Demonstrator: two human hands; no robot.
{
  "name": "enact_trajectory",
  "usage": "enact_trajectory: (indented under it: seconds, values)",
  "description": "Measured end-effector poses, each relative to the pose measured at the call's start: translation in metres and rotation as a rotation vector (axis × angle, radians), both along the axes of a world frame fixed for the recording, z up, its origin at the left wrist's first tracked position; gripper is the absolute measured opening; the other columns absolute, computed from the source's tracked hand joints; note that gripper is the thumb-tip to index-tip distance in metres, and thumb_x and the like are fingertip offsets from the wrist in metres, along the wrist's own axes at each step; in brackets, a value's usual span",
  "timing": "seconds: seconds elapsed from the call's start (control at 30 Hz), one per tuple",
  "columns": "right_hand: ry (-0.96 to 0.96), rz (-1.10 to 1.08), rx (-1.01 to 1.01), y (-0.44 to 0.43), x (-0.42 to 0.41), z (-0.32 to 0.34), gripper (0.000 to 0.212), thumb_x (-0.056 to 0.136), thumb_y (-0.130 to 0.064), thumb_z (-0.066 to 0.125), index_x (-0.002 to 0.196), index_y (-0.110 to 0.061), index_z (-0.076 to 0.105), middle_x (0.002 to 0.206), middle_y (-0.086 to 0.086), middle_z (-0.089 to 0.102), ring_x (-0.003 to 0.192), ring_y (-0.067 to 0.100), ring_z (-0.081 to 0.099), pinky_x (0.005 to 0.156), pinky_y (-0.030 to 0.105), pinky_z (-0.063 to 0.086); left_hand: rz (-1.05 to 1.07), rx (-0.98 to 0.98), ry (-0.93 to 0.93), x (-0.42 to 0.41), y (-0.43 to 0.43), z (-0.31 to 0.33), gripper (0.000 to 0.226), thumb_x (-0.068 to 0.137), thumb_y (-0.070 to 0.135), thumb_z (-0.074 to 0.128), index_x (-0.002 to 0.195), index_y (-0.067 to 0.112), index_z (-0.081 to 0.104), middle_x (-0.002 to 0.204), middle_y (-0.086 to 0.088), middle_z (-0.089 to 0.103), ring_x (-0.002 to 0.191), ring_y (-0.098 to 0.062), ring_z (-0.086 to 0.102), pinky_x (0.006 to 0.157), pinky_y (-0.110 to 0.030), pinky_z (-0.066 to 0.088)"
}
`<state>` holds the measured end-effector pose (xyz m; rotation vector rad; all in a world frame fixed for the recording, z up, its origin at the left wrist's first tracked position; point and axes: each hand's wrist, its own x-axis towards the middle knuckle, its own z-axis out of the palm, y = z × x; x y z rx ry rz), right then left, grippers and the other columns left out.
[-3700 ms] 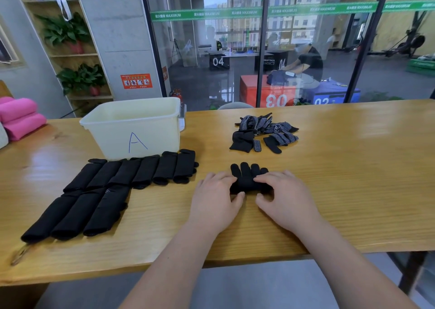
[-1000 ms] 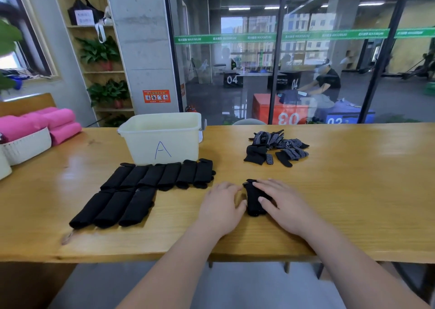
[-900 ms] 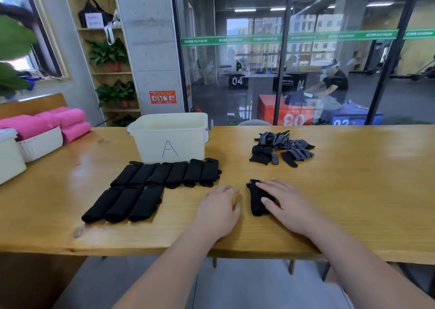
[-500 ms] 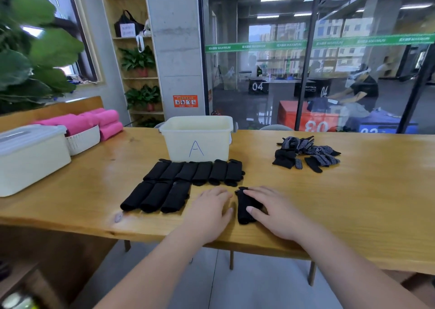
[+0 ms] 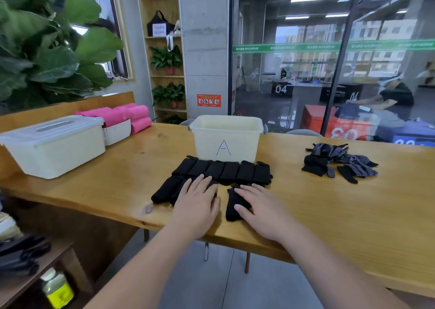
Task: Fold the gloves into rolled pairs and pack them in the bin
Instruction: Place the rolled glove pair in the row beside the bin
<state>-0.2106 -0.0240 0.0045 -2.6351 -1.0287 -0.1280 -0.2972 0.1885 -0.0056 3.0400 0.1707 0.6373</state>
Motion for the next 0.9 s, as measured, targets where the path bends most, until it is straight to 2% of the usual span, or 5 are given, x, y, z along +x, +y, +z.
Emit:
enact_trajectory:
  seconds: [0.13,0.27,0.53,0.77,0.9]
  values:
    - [-0.014,-0.025,-0.012,0.019,0.000,0.000,0.064,0.106,-0.067,0.031,0.164,-0.041,0.028,0.171,-0.018,0.024,0.161,0.014,0.010,0.130,0.045,0.019,0.064,-0.006,0.085,0.000,0.016,0.003,0.086,0.095,0.061,-0.008,0.166,0.029,0.030,0.176,0.007,0.016,0.163,-0.016,0.001,0.132,-0.045,-0.002]
    - [-0.030,-0.043,-0.027,0.037,-0.002,0.000,0.064,0.106,-0.066,0.029,0.165,-0.040,0.026,0.172,-0.016,0.023,0.162,0.015,0.010,0.131,0.044,0.016,0.106,-0.079,0.142,0.002,0.023,-0.002,0.065,0.109,0.058,0.008,0.168,0.034,0.018,0.177,0.009,0.008,0.163,-0.014,-0.004,0.132,-0.046,-0.002]
    - [-0.051,-0.022,-0.060,0.058,-0.002,-0.008,0.067,0.109,-0.063,0.020,0.169,-0.033,0.012,0.176,-0.011,0.008,0.162,0.013,0.001,0.131,0.041,0.012,0.097,-0.124,0.085,0.003,0.024,-0.009,0.059,0.112,0.051,0.015,0.168,0.035,0.018,0.177,0.012,0.008,0.163,-0.011,-0.004,0.132,-0.043,-0.002]
    - [-0.080,-0.010,-0.064,0.058,-0.002,-0.013,0.069,0.109,-0.063,0.022,0.168,-0.030,0.014,0.175,-0.007,0.016,0.161,0.013,0.010,0.131,0.041,0.017,0.094,-0.121,0.059,0.003,0.025,-0.011,0.058,0.112,0.050,0.017,0.168,0.035,0.020,0.176,0.011,0.011,0.163,-0.011,-0.001,0.132,-0.041,0.001]
    - [-0.037,-0.003,-0.026,0.056,-0.002,-0.013,0.071,0.107,-0.067,0.020,0.169,-0.033,0.011,0.176,-0.011,0.007,0.162,0.013,0.003,0.131,0.041,0.015,0.102,-0.130,0.059,0.003,0.025,-0.012,0.059,0.111,0.053,0.017,0.168,0.036,0.020,0.176,0.012,0.011,0.162,-0.009,-0.003,0.132,-0.041,0.000]
